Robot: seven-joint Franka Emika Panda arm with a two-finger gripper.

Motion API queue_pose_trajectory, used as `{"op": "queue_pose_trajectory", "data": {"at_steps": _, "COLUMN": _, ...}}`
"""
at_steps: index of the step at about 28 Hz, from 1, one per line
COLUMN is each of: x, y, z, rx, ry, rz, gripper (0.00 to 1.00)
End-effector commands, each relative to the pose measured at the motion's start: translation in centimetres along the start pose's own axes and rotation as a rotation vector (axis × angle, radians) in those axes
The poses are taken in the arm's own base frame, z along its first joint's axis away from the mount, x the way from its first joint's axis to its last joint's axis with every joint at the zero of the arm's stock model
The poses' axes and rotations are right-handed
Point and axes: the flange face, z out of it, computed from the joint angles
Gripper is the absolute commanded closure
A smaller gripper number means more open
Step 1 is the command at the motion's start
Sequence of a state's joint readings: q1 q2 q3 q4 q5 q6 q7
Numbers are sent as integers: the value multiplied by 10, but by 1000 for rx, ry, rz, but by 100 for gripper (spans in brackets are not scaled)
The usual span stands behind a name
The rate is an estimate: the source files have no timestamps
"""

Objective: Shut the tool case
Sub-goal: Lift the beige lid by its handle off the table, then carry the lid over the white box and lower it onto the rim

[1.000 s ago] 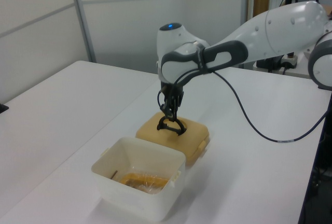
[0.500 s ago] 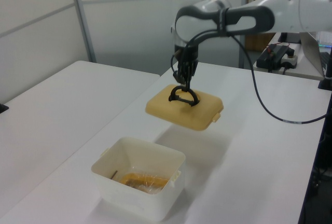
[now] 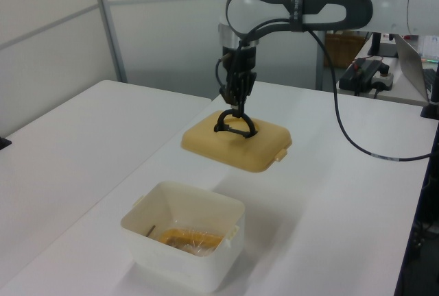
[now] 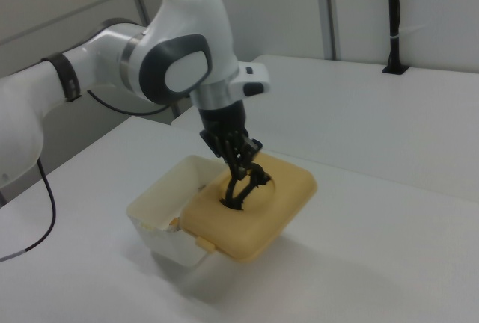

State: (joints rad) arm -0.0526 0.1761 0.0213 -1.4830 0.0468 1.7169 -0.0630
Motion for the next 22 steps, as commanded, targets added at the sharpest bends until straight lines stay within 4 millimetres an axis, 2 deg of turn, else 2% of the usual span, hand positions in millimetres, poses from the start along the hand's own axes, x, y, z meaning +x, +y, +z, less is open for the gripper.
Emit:
{"op": "queue_pose_trajectory", "data": {"at_steps": 1, "x": 1, "y": -40, "z": -7, "rx": 8, "ry": -3, "rz": -5, "gripper": 100}}
{"op": "queue_pose_trajectory", "data": {"at_steps": 2, "x": 0, "y": -56, "z": -7, "rx": 7, "ry": -6, "rz": -13, "gripper": 100}}
{"op": "queue_pose_trajectory", "data": {"at_steps": 12, "x": -9, "y": -139, "z": -3, "rx": -44, "ry": -6, "rz": -28, "gripper": 100}}
{"op": "queue_pose_trajectory", "data": {"at_steps": 16, "x": -11, "y": -157, "z": 1, "rx": -48, "ry": -10, "rz": -44, "gripper": 100}}
{"op": "queue_pose_trajectory", "data": {"at_steps": 17, "x": -12, "y": -168, "z": 1, "rx": -48, "ry": -6, "rz": -38, "gripper": 100}}
{"op": "queue_pose_trajectory", "data": {"at_steps": 21, "x": -14, "y": -181, "z": -3, "rx": -56, "ry": 7, "rz": -36, "gripper": 100}}
{"op": "queue_pose_trajectory", "data": {"at_steps": 22, "x": -16, "y": -194, "z": -2, "rx": -69, "ry": 11, "rz": -52, "gripper": 100}}
